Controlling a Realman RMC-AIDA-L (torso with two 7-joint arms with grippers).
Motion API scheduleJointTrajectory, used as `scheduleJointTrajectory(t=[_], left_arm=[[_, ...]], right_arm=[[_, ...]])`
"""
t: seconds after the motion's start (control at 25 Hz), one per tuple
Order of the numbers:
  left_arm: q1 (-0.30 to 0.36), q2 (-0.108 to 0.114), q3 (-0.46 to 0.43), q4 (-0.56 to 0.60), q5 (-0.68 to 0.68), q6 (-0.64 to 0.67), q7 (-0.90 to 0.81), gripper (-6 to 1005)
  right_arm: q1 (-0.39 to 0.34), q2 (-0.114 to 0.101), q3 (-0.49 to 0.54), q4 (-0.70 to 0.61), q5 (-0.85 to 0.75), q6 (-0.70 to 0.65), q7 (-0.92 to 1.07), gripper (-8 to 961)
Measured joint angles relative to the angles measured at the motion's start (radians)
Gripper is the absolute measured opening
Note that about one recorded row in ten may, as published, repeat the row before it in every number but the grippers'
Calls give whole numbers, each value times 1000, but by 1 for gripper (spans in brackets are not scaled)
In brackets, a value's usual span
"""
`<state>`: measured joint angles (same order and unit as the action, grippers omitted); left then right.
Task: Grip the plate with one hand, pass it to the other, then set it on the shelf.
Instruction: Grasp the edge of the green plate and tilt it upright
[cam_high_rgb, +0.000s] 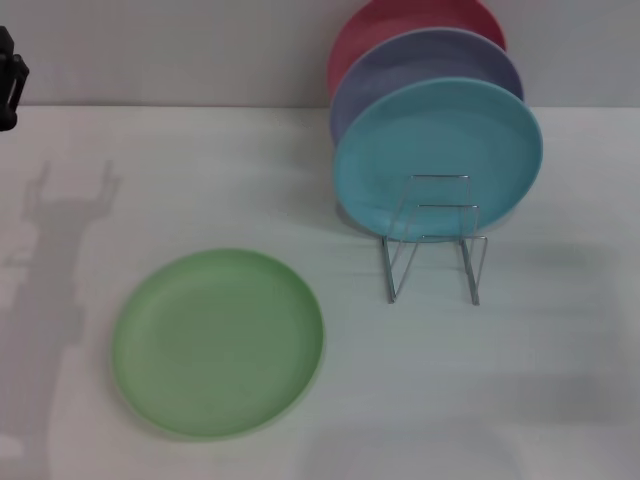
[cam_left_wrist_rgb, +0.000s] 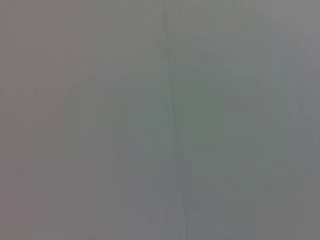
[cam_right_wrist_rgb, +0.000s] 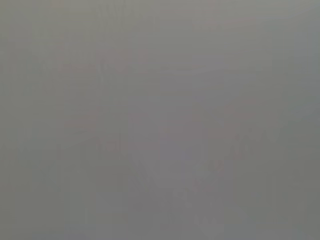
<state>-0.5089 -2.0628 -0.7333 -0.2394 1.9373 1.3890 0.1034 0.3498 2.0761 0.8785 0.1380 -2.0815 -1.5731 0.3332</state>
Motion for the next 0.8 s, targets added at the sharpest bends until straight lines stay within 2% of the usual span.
scheduleJointTrajectory(t=[0.44, 0.52, 0.56, 0.68, 0.76, 0.8], left_arm=[[-12, 6, -36, -43, 1, -117, 3, 863], [-14, 8, -50, -54, 1, -146, 14, 863], [-7, 17, -68, -95, 2, -171, 59, 863], [-7, 17, -68, -95, 2, -171, 59, 863], [1, 21, -73, -123, 2, -181, 96, 863], [27, 35, -111, -218, 3, -222, 202, 863]], right_arm=[[4, -1, 1, 3, 0, 1, 0, 600], [5, -1, 0, 4, 0, 1, 0, 600], [5, -1, 0, 4, 0, 1, 0, 600], [6, 0, 0, 5, -1, 0, 0, 600], [7, 1, 0, 7, -1, 0, 0, 600], [8, 1, 0, 8, -1, -2, 0, 600]])
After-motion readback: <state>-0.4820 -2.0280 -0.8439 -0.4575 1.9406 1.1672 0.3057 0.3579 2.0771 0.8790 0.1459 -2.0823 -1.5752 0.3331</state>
